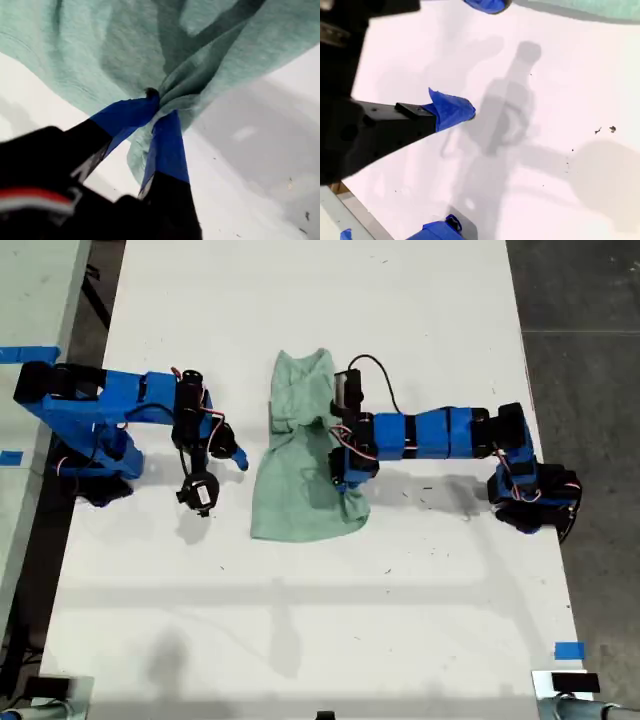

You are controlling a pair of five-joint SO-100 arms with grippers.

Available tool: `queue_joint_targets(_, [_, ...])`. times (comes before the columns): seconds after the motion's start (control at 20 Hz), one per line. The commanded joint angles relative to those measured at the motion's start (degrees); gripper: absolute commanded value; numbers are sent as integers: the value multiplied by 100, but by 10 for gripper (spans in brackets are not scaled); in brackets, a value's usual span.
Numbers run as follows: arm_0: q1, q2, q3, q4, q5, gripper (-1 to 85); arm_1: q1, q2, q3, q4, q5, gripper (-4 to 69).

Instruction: Fold tshirt

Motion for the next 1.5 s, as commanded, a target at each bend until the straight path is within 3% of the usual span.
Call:
queue_joint_targets(0.0, [62, 264, -18, -79, -53, 256, -79, -70, -422, -642, 141, -20])
queue_joint_targets(0.15, [70, 237, -9, -132, -53, 258, -158, -466, -431, -1424, 167, 62])
queue_joint_targets(0.3, [97, 237, -18, -158, -53, 258, -220, -738, -615, -1433, 290, 213])
queue_joint_targets(0.75, [167, 220, -149, -141, -97, 263, -237, 1406, -844, 404, 123, 256])
queue_joint_targets(1.1, [316, -545, -1020, -88, -88, 287, 132, 2575, 9, 729, -53, 285])
queue_joint_targets(1.45, [492, -1468, -1705, -510, -97, 305, 158, 2610, 202, 773, -114, 289])
